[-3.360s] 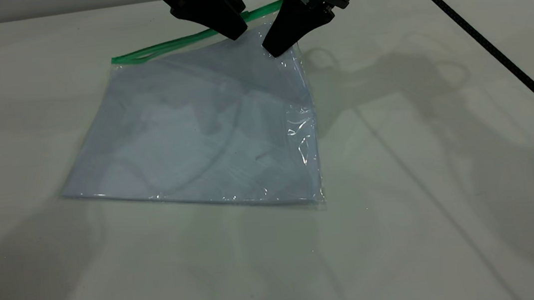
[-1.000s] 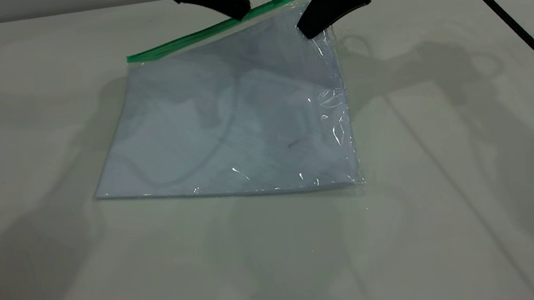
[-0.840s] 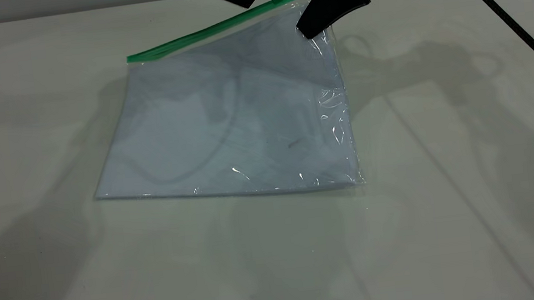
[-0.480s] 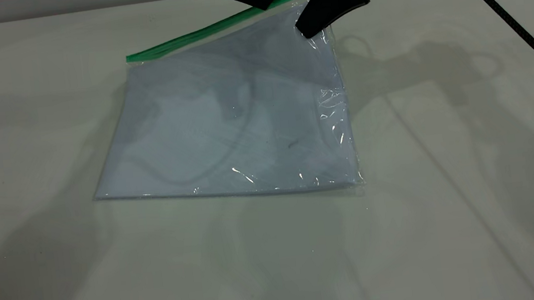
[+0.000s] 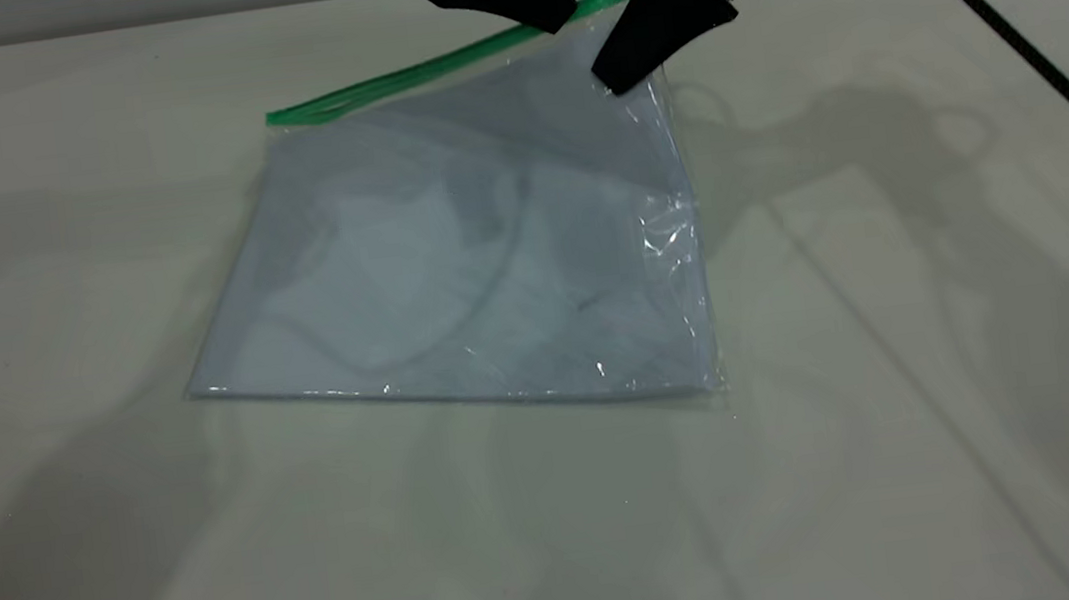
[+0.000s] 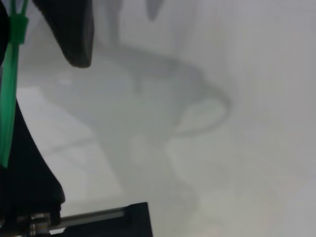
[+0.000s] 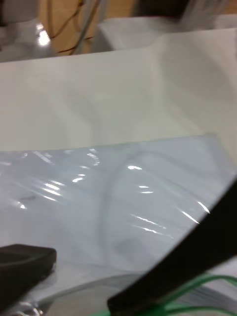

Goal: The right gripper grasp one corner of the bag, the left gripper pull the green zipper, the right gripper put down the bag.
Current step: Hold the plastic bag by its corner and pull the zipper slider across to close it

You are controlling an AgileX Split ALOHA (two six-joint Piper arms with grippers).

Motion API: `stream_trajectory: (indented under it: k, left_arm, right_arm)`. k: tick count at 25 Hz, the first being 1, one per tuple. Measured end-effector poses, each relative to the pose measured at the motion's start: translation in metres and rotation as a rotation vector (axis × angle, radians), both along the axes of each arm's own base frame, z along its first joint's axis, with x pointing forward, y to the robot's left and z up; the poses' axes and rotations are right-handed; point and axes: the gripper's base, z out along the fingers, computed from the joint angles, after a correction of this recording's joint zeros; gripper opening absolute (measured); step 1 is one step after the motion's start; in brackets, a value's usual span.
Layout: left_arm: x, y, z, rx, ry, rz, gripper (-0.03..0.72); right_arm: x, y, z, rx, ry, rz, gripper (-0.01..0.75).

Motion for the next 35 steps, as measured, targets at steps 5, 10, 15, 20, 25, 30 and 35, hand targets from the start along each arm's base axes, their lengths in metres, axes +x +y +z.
stream_trajectory:
  k: [5,10,15,20,25,30,35]
  left_arm:
    - [-0.006,0.000,0.000,-0.005,0.052,-0.044,0.348]
    - [-0.011,0.000,0.001,-0.001,0.088,-0.080,0.347]
    - [-0.008,0.010,-0.002,0.039,0.110,-0.057,0.347]
    - [-0.005,0.023,-0.002,0.057,0.145,-0.038,0.347]
    - [-0.008,0.024,-0.002,0.057,0.172,-0.059,0.347]
    - [-0.008,0.024,-0.002,0.059,0.178,-0.052,0.347]
    - [-0.003,0.024,0.005,0.053,0.159,-0.039,0.347]
  right_arm:
    - [-0.010,0.011,-0.005,-0.091,-0.014,0.101,0.033]
    - [-0.014,0.021,-0.005,-0.094,-0.013,0.131,0.033]
    - [-0.018,0.036,-0.001,-0.028,-0.025,0.145,0.033]
    - [-0.021,0.045,0.000,-0.002,-0.047,0.177,0.033]
    - [-0.022,0.048,0.001,0.012,-0.048,0.176,0.033]
    - [-0.022,0.049,0.001,0.012,-0.038,0.167,0.033]
    - [-0.022,0.049,0.001,0.009,-0.021,0.150,0.033]
